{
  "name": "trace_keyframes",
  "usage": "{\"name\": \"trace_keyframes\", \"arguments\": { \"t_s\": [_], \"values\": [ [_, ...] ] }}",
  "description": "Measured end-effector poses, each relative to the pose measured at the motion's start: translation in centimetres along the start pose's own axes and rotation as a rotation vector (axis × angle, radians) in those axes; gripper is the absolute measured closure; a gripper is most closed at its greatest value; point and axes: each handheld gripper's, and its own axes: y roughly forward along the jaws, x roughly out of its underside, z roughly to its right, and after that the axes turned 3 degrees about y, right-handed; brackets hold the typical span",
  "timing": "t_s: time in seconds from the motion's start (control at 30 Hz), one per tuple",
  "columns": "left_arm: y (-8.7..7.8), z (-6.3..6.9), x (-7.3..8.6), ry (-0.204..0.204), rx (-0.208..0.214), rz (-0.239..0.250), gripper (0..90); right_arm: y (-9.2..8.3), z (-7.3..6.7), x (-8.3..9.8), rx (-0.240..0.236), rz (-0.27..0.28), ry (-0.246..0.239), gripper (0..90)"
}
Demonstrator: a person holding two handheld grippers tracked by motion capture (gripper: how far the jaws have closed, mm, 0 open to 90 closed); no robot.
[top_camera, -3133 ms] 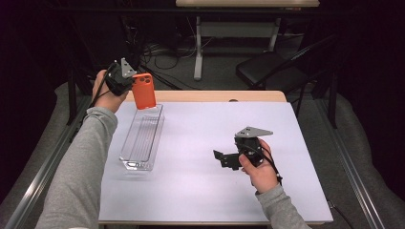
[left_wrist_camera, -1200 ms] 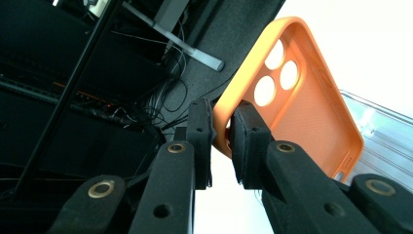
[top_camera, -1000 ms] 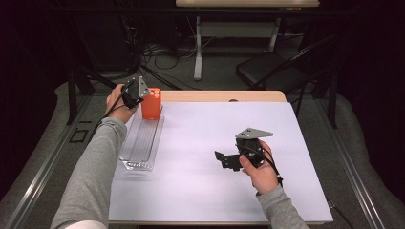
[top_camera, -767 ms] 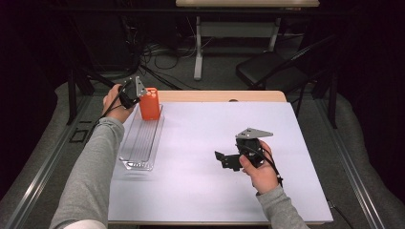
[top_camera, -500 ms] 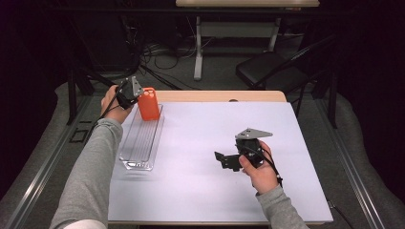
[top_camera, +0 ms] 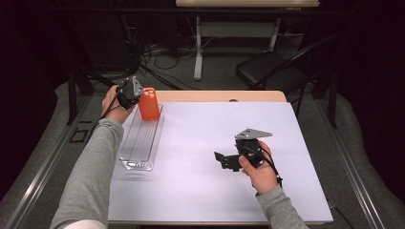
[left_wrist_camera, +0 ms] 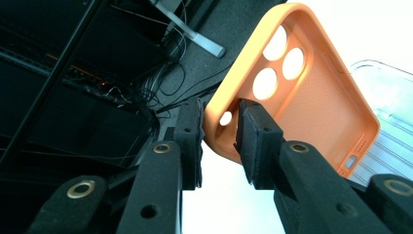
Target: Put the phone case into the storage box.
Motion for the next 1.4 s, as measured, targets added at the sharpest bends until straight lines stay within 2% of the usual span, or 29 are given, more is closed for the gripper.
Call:
{"name": "trace_keyframes", "arguments": {
  "t_s": [0.23, 0.57, 0.67, 0.97, 1.1, 1.33, 1.4],
  "values": [
    [0.1, 0.1, -0.1, -0.014, 0.003, -0.001, 68.3, 0.0, 0.0, 0.0, 0.000, -0.003, 0.000, 7.0],
    [0.2, 0.1, -0.2, -0.028, -0.008, 0.002, 57.6, 0.1, 0.0, 0.1, -0.001, -0.008, -0.004, 7.0],
    [0.1, 0.1, -0.1, -0.045, -0.007, 0.005, 53.3, 0.1, 0.0, 0.1, 0.000, -0.003, -0.005, 7.0],
    [-0.2, 0.0, -0.2, -0.083, -0.001, 0.001, 49.2, 0.1, 0.0, 0.1, 0.001, -0.005, -0.006, 7.0],
    [-0.4, -0.1, -0.3, -0.124, 0.007, -0.001, 48.9, 0.1, -0.1, 0.1, 0.002, -0.005, -0.006, 7.0],
    [-1.0, -0.8, -0.2, -0.243, 0.040, 0.006, 47.8, 0.1, 0.0, 0.1, 0.003, -0.008, -0.012, 7.0],
    [-1.2, -0.9, -0.1, -0.256, 0.031, 0.008, 47.8, 0.1, 0.0, 0.1, 0.003, -0.007, -0.012, 7.0]
  ]
}}
